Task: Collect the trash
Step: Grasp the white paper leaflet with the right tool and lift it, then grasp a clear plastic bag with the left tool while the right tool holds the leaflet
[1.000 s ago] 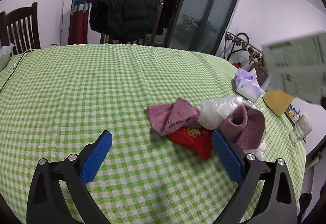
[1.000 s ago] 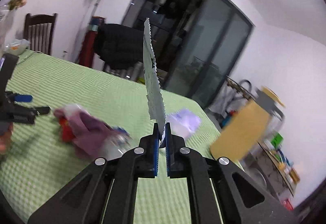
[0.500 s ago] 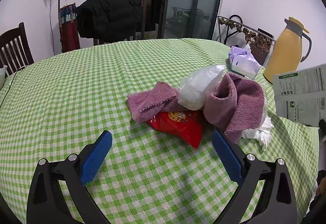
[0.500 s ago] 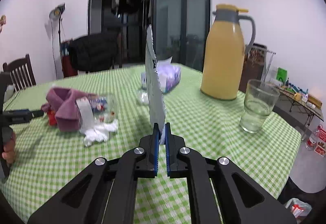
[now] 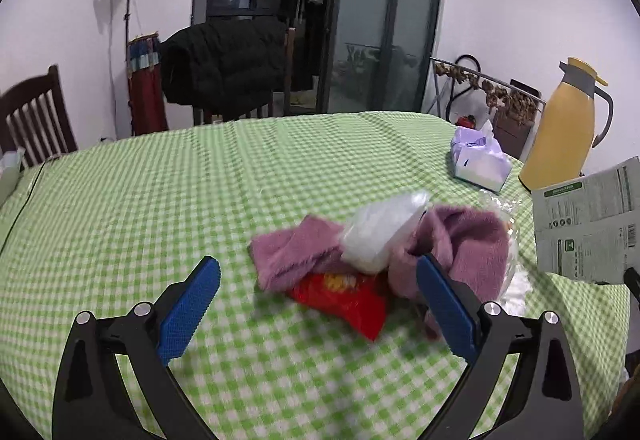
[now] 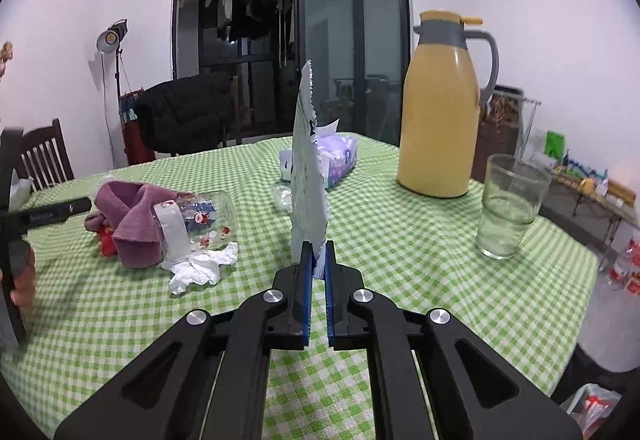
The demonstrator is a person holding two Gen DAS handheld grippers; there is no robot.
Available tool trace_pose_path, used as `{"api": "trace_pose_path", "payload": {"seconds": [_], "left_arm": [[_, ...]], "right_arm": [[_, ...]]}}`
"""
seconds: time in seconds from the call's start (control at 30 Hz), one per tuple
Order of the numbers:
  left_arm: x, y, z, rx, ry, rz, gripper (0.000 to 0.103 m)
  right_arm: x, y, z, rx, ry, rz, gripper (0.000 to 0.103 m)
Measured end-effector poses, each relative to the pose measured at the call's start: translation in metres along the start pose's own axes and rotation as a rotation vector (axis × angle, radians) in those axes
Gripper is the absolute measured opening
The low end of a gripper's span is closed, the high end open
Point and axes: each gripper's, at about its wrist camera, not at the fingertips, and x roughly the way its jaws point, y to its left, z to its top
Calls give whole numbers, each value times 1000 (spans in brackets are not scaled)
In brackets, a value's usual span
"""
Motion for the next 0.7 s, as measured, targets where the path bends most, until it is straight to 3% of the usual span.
{"api": "trace_pose_path", "payload": {"seconds": [0.07,0.13,0.23,0.3,0.37,0.4,0.43,0.57,0.7], "left_arm": [[2,-5,12,38,-12,-21,91],[4,-9,19,72,-9,-24,76],[19,-9,27,84,72,-43,54],[34,-6,26,55,146,-64,44],[41,-4,23,21,185,-85,44],[41,-4,22,-2,187,-105,36],[41,-3,22,-26,188,-135,19],[20,-12,28,-23,111,-177,17],[-21,-23,51,-6,-8,-122,17]], "right_arm": [[-2,4,0,-17,-9,-16,5],[-3,5,-1,-18,-12,-17,5],[-1,1,-1,-1,-5,-13,5],[-1,-1,-1,7,-4,-15,5],[-2,0,-1,5,-7,-18,5],[-2,1,-1,-1,-8,-20,5],[-2,3,-1,-8,-9,-22,5],[-2,5,0,-17,-10,-24,5],[-3,5,-1,-12,-12,-24,5]]}}
